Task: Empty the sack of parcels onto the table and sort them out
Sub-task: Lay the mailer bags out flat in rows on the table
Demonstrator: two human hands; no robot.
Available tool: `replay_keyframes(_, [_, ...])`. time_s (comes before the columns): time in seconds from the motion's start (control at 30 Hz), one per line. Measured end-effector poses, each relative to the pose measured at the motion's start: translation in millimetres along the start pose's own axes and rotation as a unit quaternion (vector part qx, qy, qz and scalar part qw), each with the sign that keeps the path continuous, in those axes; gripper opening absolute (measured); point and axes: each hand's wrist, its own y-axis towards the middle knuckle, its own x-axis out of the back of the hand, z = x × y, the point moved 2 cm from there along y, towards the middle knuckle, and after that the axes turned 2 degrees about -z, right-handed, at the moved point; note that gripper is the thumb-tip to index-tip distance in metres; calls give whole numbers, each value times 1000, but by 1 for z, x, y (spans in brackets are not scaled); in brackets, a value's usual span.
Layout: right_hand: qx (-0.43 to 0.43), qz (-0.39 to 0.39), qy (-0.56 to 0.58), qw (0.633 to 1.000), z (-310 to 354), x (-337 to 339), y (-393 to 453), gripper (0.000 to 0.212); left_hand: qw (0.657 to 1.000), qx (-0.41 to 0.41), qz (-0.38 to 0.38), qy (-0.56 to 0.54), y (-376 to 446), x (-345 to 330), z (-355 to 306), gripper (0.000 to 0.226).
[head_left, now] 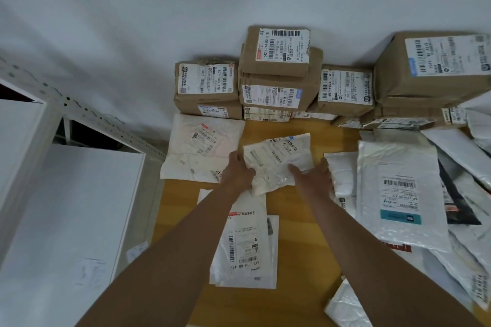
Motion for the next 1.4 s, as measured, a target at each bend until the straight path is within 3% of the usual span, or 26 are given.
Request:
replay_keyframes(0.1, [-6,68,7,998,8,-6,11,74,998,-36,-4,-52,2,5,-3,62])
replay_keyframes(0.2, [4,100,83,992,10,-7,5,55,991,-37,-35,-122,4,22,-7,52])
replay_keyframes(0.27, [30,79,142,986,16,-5,4,54,985,-27,-25,-167,6,37,-11,54])
replay_keyframes(0.33, [57,110,188,974,29,1,1,63,981,-10,-7,-193,7,53,-14,55])
replay_keyframes(0.43, [108,285,62,951,52,1,-9,47,971,3,46,-233,11,71,-16,54])
replay_keyframes(0.53, [120,350,25,929,59,-5,-12,28,976,-18,15,-215,20,81,-11,47])
replay_keyframes(0.6, [100,318,107,937,61,-10,-10,20,984,-36,-88,-153,23,86,-1,47])
replay_keyframes(0.67, [81,244,152,954,61,-21,-6,25,984,-49,-170,-24,20,90,12,49])
replay_keyframes(0.73, [76,206,125,967,61,-36,-6,31,975,-51,-167,137,18,86,28,52])
replay_keyframes(0.8, [73,195,95,973,63,-52,-7,33,966,-49,-128,219,16,79,39,55])
replay_keyframes(1.03, [52,118,101,987,62,-64,-10,41,970,-60,-115,206,11,72,44,58])
replay_keyframes(1.23, [65,27,89,994,24,-49,-35,67,959,-85,-244,118,-29,59,57,34])
replay_keyframes(1.3, [63,7,58,996,4,-47,-49,66,962,-62,-250,85,-42,53,74,28])
replay_keyframes(1.4, [71,9,-14,997,-23,-48,-71,48,976,-19,-203,77,-55,44,99,33])
